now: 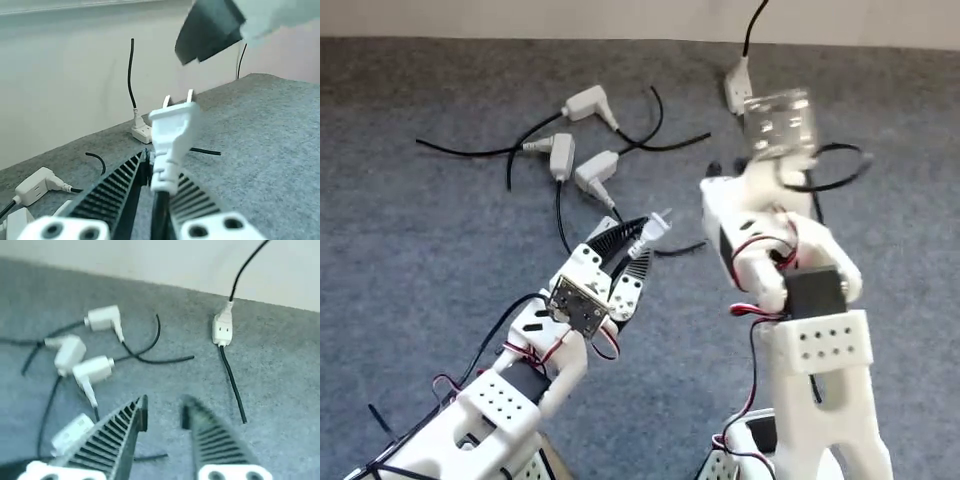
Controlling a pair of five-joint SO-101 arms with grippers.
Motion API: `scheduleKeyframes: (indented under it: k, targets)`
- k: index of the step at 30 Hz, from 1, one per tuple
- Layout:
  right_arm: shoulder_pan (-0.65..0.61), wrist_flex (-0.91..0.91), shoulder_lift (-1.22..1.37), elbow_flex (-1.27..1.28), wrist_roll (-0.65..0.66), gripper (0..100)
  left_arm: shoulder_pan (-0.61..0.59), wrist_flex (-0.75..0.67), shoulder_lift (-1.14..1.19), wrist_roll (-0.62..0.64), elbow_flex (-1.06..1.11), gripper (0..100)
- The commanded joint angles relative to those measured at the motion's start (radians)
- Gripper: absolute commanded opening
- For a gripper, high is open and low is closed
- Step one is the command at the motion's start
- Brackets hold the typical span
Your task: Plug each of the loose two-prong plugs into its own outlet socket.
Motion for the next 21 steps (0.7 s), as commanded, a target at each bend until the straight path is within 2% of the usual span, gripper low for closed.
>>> scheduleKeyframes:
  k: [1,5,8,15,21]
  targets:
    - [0.030,0.117,0.013,-0.166,-0.158,30.9,-0.012,-0.020,-0.024,0.006,-0.007,1]
    - [0.027,0.205,0.008,-0.242,-0.315,30.9,-0.013,-0.020,-0.024,0.006,-0.012,1]
    - [-0.025,0.214,0.013,-0.243,-0.396,30.9,-0.013,-0.020,-0.024,0.006,-0.012,1]
    - [-0.249,0.237,0.004,-0.185,-0.413,30.9,-0.065,-0.020,-0.024,0.005,-0.012,1]
    - [-0.326,0.229,0.010,-0.128,-0.417,30.9,-0.111,-0.020,-0.024,0.006,-0.033,1]
